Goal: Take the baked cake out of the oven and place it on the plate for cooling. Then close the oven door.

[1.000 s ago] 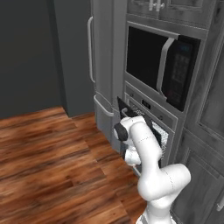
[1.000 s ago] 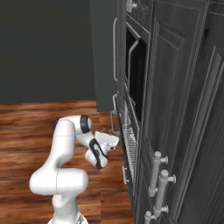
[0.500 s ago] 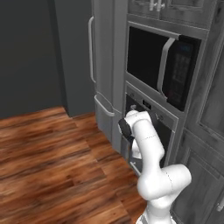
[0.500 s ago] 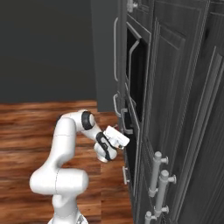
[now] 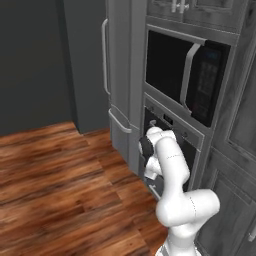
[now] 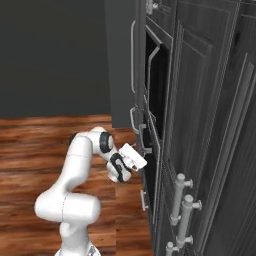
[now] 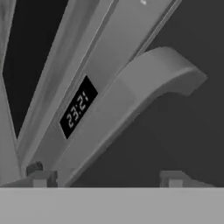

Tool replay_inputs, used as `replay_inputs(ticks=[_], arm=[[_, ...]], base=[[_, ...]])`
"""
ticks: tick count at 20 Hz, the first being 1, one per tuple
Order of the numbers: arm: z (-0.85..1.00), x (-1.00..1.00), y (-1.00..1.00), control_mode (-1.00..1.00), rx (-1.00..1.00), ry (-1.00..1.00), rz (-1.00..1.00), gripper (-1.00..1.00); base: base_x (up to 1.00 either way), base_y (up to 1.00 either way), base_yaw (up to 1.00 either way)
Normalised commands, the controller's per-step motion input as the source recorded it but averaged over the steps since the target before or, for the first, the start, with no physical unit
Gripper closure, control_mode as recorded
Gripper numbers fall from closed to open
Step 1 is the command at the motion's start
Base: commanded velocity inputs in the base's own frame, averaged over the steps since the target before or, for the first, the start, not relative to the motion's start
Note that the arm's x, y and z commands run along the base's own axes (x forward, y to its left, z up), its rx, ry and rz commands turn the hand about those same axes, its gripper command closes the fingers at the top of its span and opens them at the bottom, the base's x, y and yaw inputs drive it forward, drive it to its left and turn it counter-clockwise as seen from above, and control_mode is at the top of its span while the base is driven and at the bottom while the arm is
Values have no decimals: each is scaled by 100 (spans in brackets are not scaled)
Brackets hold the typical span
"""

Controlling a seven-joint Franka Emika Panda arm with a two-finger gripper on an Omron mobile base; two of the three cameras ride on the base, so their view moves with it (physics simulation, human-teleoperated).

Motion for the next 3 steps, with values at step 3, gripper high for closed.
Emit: replay_inputs(ticks=[3], arm=[[0,15,0,-100,6,29,-22,-100]], base=[[0,0,0]])
